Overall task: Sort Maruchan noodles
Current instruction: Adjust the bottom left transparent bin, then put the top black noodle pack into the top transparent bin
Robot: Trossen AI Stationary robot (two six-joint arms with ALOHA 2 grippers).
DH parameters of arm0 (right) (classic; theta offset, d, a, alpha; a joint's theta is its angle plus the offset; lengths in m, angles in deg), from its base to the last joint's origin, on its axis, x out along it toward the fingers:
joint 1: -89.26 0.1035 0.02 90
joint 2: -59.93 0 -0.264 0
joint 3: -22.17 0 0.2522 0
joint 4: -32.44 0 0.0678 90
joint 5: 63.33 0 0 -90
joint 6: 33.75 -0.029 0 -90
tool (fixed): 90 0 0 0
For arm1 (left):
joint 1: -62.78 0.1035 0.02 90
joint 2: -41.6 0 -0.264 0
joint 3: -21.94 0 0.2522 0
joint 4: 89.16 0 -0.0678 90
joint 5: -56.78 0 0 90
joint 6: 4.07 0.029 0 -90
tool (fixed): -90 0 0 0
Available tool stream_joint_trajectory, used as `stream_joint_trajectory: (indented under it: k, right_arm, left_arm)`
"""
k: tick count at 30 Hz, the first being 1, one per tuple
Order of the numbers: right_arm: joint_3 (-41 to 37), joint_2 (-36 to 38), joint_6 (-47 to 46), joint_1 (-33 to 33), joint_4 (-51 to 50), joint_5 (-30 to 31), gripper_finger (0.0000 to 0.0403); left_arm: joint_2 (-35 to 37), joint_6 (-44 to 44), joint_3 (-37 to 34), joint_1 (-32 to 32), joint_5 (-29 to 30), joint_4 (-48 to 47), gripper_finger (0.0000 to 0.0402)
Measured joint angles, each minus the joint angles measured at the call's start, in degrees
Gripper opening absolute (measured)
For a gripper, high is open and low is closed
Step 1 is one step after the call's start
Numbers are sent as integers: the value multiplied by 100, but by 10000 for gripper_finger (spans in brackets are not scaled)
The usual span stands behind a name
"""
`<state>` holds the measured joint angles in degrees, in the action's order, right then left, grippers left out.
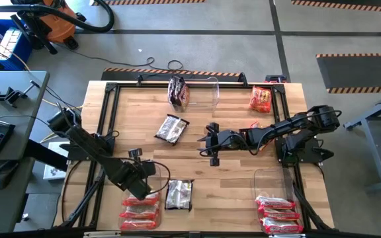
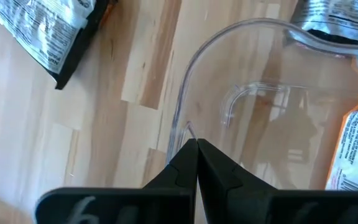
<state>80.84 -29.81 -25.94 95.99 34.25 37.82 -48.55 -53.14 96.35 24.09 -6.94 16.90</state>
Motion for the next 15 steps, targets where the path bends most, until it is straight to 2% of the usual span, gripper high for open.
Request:
stream_joint_trajectory:
  k: [5, 10, 12, 15]
  right_arm:
    - [0, 0, 12, 0, 0, 13, 151]
    - [-29, 1, 134, -21, -11, -67, 151]
    - [-218, 3, 336, -123, 260, -525, 148]
    - [-674, -2, 377, -412, 1383, -1487, 127]
  left_arm:
    - [94, 265, 0, 127, 0, -22, 0]
    - [576, 396, 0, 125, 106, -11, 0]
    - [847, 470, 0, 124, 353, 2, 0]
    - [1263, 696, 0, 186, 705, 63, 0]
